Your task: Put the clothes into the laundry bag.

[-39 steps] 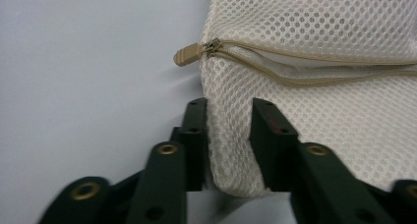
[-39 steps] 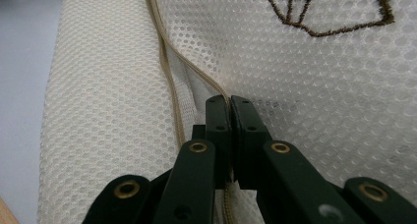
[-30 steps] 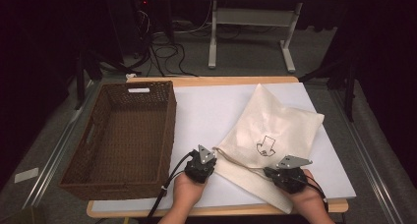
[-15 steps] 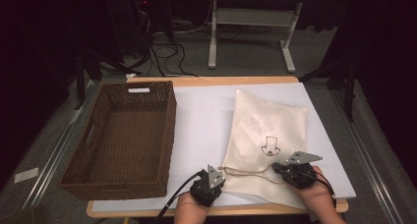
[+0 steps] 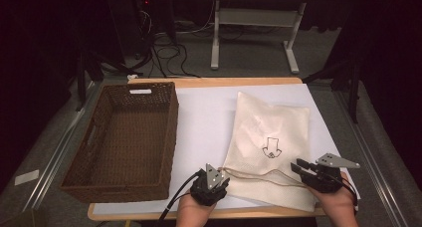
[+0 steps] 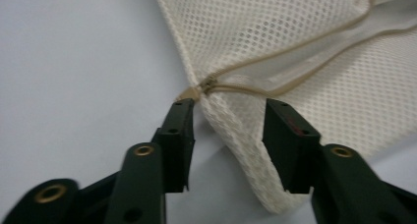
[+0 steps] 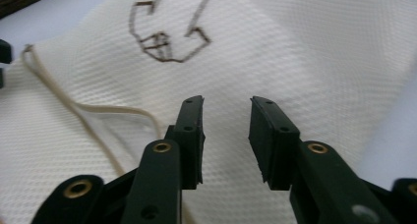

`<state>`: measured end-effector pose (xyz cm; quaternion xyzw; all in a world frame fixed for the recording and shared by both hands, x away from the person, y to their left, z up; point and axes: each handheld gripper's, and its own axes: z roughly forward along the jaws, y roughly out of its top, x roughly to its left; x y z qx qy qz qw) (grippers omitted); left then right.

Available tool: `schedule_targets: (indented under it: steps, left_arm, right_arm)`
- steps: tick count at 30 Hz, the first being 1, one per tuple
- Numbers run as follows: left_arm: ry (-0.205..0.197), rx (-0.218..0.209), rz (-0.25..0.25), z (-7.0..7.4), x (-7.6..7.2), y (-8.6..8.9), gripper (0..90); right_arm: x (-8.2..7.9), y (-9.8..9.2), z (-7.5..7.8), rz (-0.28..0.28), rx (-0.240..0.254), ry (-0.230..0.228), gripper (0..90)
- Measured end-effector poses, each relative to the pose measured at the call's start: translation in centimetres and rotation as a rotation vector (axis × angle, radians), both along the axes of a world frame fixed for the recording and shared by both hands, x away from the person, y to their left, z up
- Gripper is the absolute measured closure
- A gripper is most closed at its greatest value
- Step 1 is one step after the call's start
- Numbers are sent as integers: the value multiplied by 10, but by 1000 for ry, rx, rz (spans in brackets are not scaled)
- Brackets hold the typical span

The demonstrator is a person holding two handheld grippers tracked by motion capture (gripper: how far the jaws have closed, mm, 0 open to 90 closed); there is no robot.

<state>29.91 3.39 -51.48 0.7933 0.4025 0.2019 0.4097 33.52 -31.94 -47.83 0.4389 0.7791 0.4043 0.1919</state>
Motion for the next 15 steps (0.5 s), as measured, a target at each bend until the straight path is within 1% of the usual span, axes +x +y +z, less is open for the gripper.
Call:
schedule_targets:
  steps: [2, 4, 5, 7, 8, 9, 11, 12, 13, 15]
  left_arm:
    - [-5, 1, 6, -2, 6, -2, 477]
    - [0, 0, 9, -4, 14, -6, 442]
    - [2, 1, 8, -3, 16, -7, 426]
    - [0, -11, -1, -3, 23, -10, 422]
    - [2, -14, -7, -3, 26, -12, 421]
    - [6, -17, -18, -3, 29, -14, 433]
    - [17, -10, -33, -4, 32, -16, 471]
    - [29, -17, -38, -5, 34, -17, 512]
    - [31, -21, -40, -5, 36, -17, 568]
    - [40, -29, -45, -5, 37, -16, 665]
  right_arm:
    - [-1, -9, -1, -46, 2, -4, 608]
    - [-2, -15, -2, -88, -2, 1, 547]
    - [-3, -20, -4, -120, -5, 7, 508]
    - [-4, -27, -7, -140, -15, 20, 469]
    - [-5, -30, -10, -151, -11, 34, 452]
    - [-5, -32, -13, -160, -7, 49, 439]
    - [-4, -35, -18, -165, -12, 79, 427]
    - [-4, -36, -21, -165, -11, 93, 426]
    - [-3, -37, -24, -165, -12, 107, 429]
    - [-2, -36, -26, -161, -17, 120, 469]
